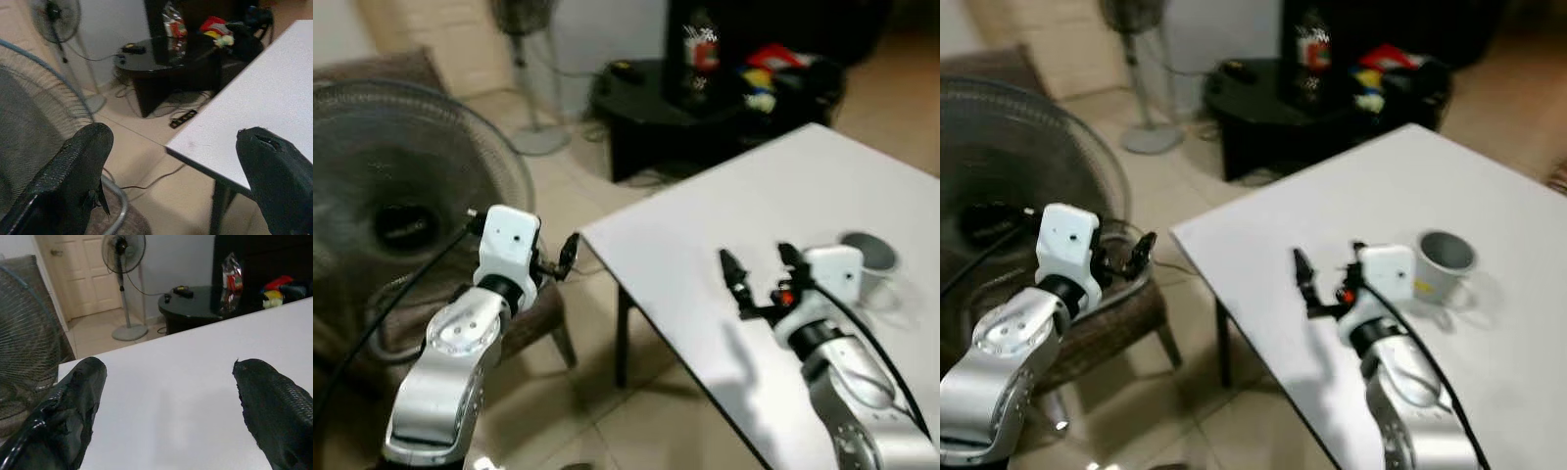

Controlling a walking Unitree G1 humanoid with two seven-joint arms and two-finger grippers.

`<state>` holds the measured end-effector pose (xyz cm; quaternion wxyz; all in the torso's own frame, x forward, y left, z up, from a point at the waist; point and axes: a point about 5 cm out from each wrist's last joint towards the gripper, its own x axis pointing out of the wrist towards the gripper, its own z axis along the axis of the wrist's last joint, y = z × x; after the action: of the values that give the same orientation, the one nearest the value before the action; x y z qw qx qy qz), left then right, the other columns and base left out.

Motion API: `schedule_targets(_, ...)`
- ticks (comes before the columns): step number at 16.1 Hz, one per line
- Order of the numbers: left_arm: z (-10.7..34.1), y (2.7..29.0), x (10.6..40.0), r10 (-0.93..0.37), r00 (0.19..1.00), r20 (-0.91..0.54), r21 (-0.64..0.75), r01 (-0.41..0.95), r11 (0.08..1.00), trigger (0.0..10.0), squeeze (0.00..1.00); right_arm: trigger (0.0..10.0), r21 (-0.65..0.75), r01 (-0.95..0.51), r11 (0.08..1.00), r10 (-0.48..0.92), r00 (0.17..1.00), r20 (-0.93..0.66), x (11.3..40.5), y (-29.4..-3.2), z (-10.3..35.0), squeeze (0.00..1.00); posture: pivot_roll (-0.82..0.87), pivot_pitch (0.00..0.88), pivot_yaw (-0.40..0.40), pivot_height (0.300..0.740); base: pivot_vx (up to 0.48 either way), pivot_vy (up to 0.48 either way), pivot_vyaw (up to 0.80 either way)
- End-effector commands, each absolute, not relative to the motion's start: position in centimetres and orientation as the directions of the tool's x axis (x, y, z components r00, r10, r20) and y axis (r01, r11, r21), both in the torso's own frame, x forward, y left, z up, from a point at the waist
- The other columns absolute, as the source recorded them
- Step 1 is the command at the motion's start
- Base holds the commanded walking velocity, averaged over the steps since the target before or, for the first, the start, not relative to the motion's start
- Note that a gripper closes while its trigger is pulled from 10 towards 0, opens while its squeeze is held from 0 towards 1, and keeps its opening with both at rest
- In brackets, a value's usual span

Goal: Setting the table

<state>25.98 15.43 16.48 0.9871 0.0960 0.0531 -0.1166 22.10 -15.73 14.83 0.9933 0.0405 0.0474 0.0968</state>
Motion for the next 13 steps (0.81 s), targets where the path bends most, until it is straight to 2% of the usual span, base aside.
schedule_targets(1, 16.6, 15.7, 26.0, -0.210, 0.969, -0.129, 0.208, 0.233, 0.950, 10.0, 0.00, 10.0, 0.106, -0.211, 0.972, 0.221, 0.970, -0.098, 22.1, -15.3, 14.6, 1.00, 0.02, 0.000, -0.004, 0.740, 0.000, 0.000, 0.80)
schedule_targets(4, 16.1, 16.2, 26.1, -0.157, 0.977, -0.145, 0.187, 0.183, 0.965, 10.0, 0.00, 10.0, 0.099, -0.237, 0.966, 0.246, 0.965, -0.089, 22.6, -14.5, 14.7, 1.00, 0.01, 0.000, 0.012, 0.740, 0.000, 0.000, 0.80)
schedule_targets(5, 16.4, 15.4, 26.1, -0.200, 0.972, -0.126, 0.184, 0.221, 0.958, 10.0, 0.00, 10.0, 0.106, -0.261, 0.960, 0.270, 0.960, -0.081, 22.4, -14.2, 14.9, 1.00, 0.01, 0.000, -0.001, 0.740, 0.000, 0.000, 0.80)
schedule_targets(11, 15.9, 16.5, 26.2, -0.122, 0.984, -0.127, 0.191, 0.145, 0.971, 10.0, 0.00, 10.0, 0.112, -0.278, 0.954, 0.289, 0.952, -0.100, 23.2, -14.5, 14.3, 1.00, 0.04, 0.000, -0.044, 0.740, 0.000, 0.000, 0.80)
schedule_targets(12, 16.0, 16.6, 26.1, -0.107, 0.986, -0.128, 0.197, 0.131, 0.972, 10.0, 0.00, 10.0, 0.123, -0.271, 0.955, 0.284, 0.954, -0.099, 23.4, -14.5, 14.4, 1.00, 0.04, 0.000, -0.027, 0.740, 0.000, 0.000, 0.80)
schedule_targets(13, 16.5, 16.3, 26.0, -0.144, 0.982, -0.121, 0.202, 0.167, 0.965, 10.0, 0.00, 10.0, 0.140, -0.269, 0.953, 0.282, 0.956, -0.085, 23.3, -14.6, 14.7, 1.00, 0.04, 0.000, -0.038, 0.740, 0.000, 0.000, 0.80)
